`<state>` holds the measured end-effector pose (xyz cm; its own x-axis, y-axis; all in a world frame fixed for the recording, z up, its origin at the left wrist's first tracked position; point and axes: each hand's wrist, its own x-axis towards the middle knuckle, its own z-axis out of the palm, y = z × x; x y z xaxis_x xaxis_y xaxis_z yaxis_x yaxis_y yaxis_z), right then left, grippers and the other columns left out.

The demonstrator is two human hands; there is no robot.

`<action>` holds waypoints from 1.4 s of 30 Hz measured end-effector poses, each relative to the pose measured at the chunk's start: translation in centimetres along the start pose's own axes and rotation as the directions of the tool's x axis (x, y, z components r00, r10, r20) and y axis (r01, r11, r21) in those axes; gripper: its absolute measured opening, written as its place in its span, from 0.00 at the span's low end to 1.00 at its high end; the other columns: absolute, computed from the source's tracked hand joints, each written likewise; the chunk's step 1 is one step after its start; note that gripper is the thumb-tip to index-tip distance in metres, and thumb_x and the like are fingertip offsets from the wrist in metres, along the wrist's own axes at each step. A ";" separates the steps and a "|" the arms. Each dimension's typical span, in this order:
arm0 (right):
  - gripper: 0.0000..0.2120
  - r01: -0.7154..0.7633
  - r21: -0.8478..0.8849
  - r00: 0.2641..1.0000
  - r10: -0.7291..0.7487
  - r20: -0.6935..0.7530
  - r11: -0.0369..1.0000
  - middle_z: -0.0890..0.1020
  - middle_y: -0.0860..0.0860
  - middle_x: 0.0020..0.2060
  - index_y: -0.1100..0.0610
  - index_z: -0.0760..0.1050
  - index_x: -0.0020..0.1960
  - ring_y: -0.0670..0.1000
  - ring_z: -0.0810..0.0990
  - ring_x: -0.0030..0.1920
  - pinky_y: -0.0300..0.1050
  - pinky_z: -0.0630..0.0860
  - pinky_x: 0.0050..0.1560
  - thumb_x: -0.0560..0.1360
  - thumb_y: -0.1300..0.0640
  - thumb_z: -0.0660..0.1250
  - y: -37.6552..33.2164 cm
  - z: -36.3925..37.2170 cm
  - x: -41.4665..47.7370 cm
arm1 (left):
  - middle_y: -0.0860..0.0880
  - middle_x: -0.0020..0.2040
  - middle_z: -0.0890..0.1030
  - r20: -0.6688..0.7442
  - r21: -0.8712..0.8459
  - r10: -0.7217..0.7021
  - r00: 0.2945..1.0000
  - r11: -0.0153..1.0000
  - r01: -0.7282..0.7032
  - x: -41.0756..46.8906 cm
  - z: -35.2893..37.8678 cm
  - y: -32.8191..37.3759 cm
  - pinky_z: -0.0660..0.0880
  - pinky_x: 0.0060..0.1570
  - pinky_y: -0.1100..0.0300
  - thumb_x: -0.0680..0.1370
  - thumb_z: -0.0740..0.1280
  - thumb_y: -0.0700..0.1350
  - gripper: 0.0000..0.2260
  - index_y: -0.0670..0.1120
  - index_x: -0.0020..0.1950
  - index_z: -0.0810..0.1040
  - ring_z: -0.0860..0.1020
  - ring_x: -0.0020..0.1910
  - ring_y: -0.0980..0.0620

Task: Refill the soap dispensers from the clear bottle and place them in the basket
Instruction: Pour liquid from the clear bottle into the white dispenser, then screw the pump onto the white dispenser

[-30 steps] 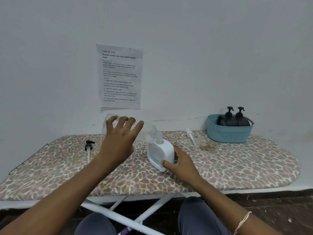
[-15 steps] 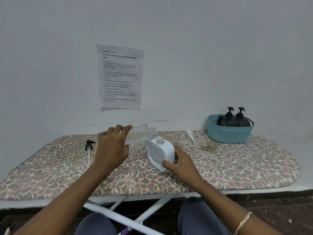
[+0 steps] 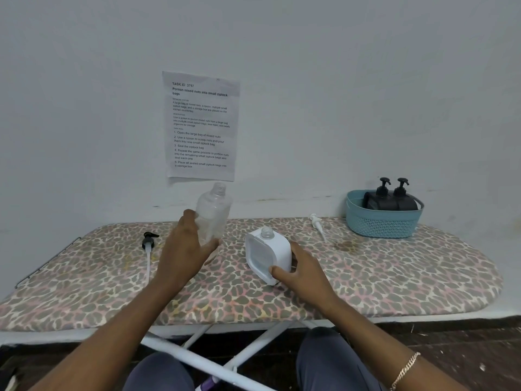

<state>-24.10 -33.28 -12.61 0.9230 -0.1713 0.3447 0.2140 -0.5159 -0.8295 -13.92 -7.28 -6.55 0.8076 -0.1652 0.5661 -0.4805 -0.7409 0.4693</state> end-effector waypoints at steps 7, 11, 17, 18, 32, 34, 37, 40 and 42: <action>0.30 0.008 -0.002 1.000 -0.008 0.001 1.000 0.80 0.39 0.61 0.43 0.70 0.73 0.38 0.79 0.57 0.36 0.81 0.49 0.74 0.47 0.76 0.0 0.0 0.0 | 0.45 0.50 0.77 -0.011 -0.088 -0.082 0.997 0.993 0.081 -0.3 1.2 -0.7 0.73 0.35 0.54 0.71 0.79 0.61 0.31 0.49 0.58 0.62 0.78 0.45 0.45; 0.31 0.003 -0.001 1.000 -0.003 0.005 1.000 0.80 0.40 0.61 0.44 0.70 0.73 0.41 0.80 0.57 0.43 0.83 0.52 0.73 0.45 0.75 0.1 0.0 0.0 | 0.44 0.49 0.77 0.014 -0.132 -0.123 0.992 0.984 0.123 -0.6 1.7 -0.8 0.68 0.30 0.58 0.70 0.78 0.64 0.34 0.48 0.58 0.61 0.78 0.43 0.45; 0.30 0.000 -0.002 1.000 0.000 0.003 1.000 0.80 0.39 0.60 0.44 0.70 0.73 0.41 0.80 0.57 0.41 0.82 0.51 0.73 0.47 0.75 0.0 0.0 0.0 | 0.45 0.50 0.76 0.017 -0.141 -0.103 0.995 0.984 0.104 -1.5 2.2 -0.7 0.68 0.30 0.59 0.68 0.80 0.63 0.35 0.50 0.58 0.60 0.78 0.44 0.44; 0.30 -0.001 -0.004 1.000 0.001 0.001 1.000 0.80 0.40 0.60 0.44 0.70 0.73 0.41 0.80 0.57 0.40 0.81 0.50 0.74 0.47 0.75 0.0 0.0 0.0 | 0.45 0.51 0.77 0.020 -0.147 -0.109 0.994 0.983 0.111 -1.5 2.2 -0.8 0.69 0.30 0.58 0.68 0.80 0.64 0.36 0.50 0.58 0.60 0.78 0.45 0.44; 0.29 -0.013 -0.002 1.000 0.013 -0.006 1.000 0.80 0.39 0.59 0.44 0.70 0.72 0.39 0.80 0.55 0.37 0.81 0.47 0.74 0.48 0.76 -0.5 -0.1 -0.3 | 0.40 0.76 0.62 -0.118 -0.143 -0.091 0.989 0.987 0.074 -2.8 1.6 1.4 0.72 0.69 0.36 0.65 0.79 0.66 0.55 0.46 0.81 0.55 0.64 0.75 0.37; 0.29 -0.016 0.002 1.000 0.016 -0.006 1.000 0.79 0.39 0.58 0.44 0.70 0.72 0.38 0.79 0.55 0.34 0.80 0.45 0.74 0.48 0.76 -0.6 -0.1 -0.4 | 0.39 0.76 0.62 -0.242 -0.054 0.032 0.970 0.997 -0.047 -3.2 1.2 2.7 0.69 0.70 0.32 0.67 0.79 0.64 0.50 0.45 0.79 0.59 0.61 0.75 0.36; 0.30 -0.020 -0.001 1.000 0.020 -0.009 1.000 0.79 0.38 0.58 0.43 0.70 0.72 0.38 0.79 0.55 0.33 0.80 0.45 0.74 0.47 0.76 -0.8 -0.1 -0.4 | 0.38 0.71 0.66 -0.374 0.074 0.246 0.894 0.969 -0.236 -4.2 1.0 4.9 0.67 0.69 0.38 0.71 0.78 0.61 0.39 0.43 0.73 0.66 0.64 0.69 0.37; 0.30 -0.021 -0.006 1.000 0.021 -0.013 1.000 0.80 0.38 0.58 0.43 0.71 0.72 0.40 0.81 0.54 0.38 0.82 0.48 0.73 0.46 0.76 -0.7 0.0 -0.4 | 0.40 0.66 0.68 -0.359 0.060 0.328 0.874 0.942 -0.329 -5.2 1.4 6.6 0.68 0.65 0.47 0.74 0.78 0.56 0.32 0.43 0.69 0.68 0.66 0.64 0.40; 0.29 -0.021 0.001 1.000 0.021 -0.015 1.000 0.81 0.39 0.56 0.44 0.72 0.71 0.40 0.82 0.53 0.41 0.83 0.49 0.73 0.46 0.77 -0.7 0.0 -0.4 | 0.43 0.63 0.69 -0.274 -0.023 0.306 0.912 0.946 -0.325 -5.7 2.4 7.0 0.72 0.62 0.53 0.76 0.76 0.55 0.28 0.42 0.67 0.69 0.70 0.61 0.44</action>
<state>-24.63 -32.85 -12.22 0.9225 -0.1946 0.3334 0.1947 -0.5112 -0.8371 -21.04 -13.08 -8.06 0.4953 -0.1989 0.8457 -0.7245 -0.6318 0.2757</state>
